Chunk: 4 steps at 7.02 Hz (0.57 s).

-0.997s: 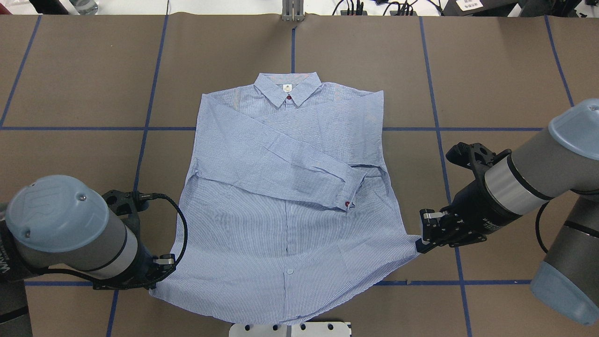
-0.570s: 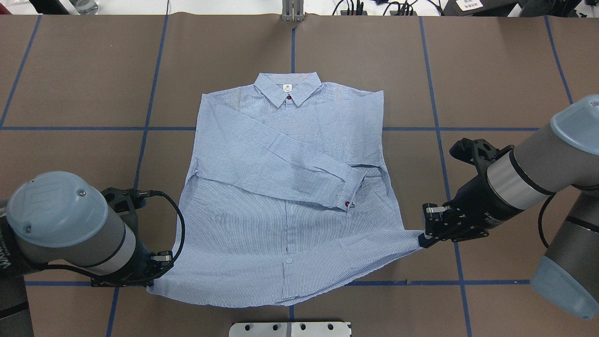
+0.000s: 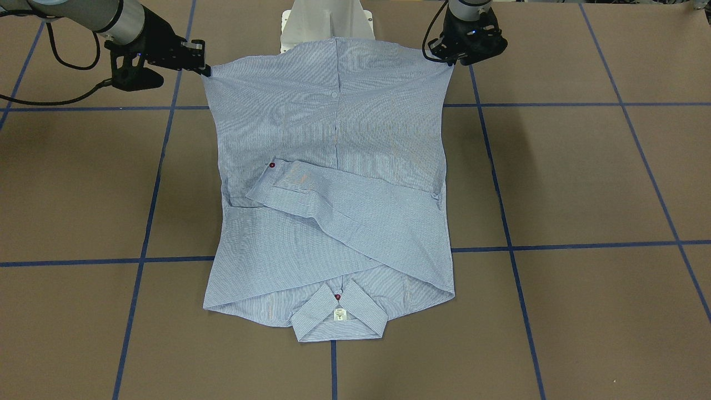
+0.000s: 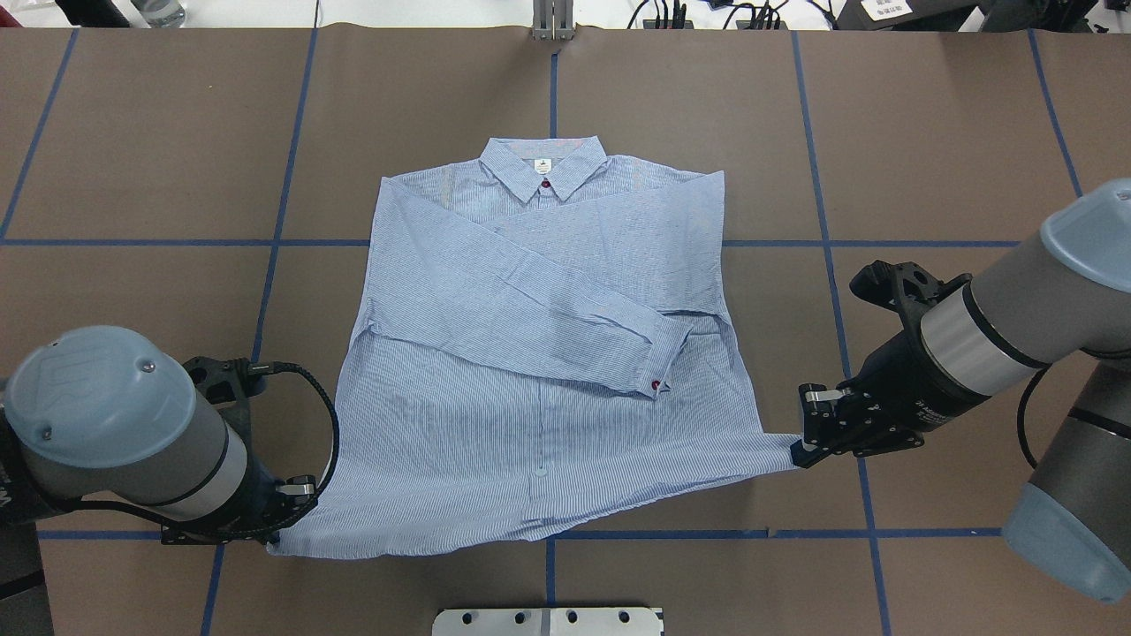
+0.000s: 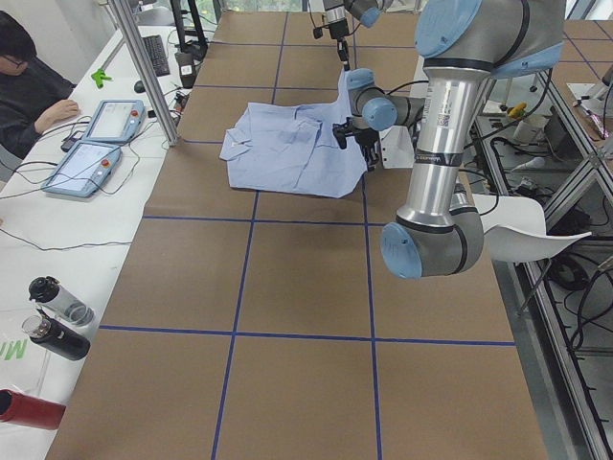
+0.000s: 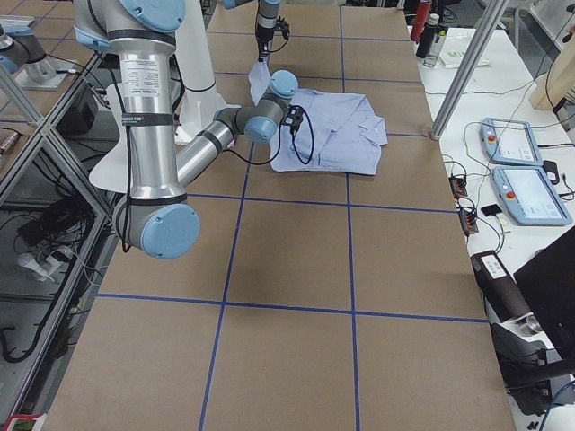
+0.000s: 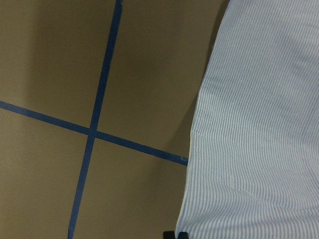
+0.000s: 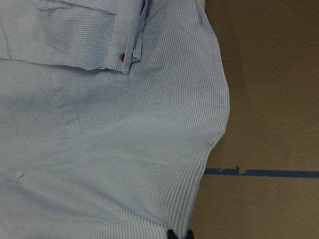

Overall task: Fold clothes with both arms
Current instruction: 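Grasp the hem corners with both grippers and lift them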

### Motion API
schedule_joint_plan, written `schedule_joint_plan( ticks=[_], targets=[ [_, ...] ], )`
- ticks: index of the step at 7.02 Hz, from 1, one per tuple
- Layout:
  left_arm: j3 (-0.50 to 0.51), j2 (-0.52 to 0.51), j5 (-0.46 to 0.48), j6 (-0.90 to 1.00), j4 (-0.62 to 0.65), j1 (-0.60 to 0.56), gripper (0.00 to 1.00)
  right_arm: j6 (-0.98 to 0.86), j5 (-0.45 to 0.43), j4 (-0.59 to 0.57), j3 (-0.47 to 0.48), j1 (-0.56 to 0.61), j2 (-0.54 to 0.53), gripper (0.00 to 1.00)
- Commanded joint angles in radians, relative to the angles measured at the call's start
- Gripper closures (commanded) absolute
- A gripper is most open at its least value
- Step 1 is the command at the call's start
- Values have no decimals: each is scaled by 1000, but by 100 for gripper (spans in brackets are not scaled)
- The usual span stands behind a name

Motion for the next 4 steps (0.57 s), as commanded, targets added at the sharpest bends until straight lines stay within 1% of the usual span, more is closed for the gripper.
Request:
schedule_joint_plan(
  ticks=[1,3,4],
  targets=[
    [-4,6,-5,-3,0,0,100,0,-1,0,0,2,-2,100],
    [-4,-12,-16,-3,0,0,100,0,1,0,-2,3,4,100],
    [-1,-34,-19,2,0,-21,100,0,1,0,-3,12,6,100]
  ],
)
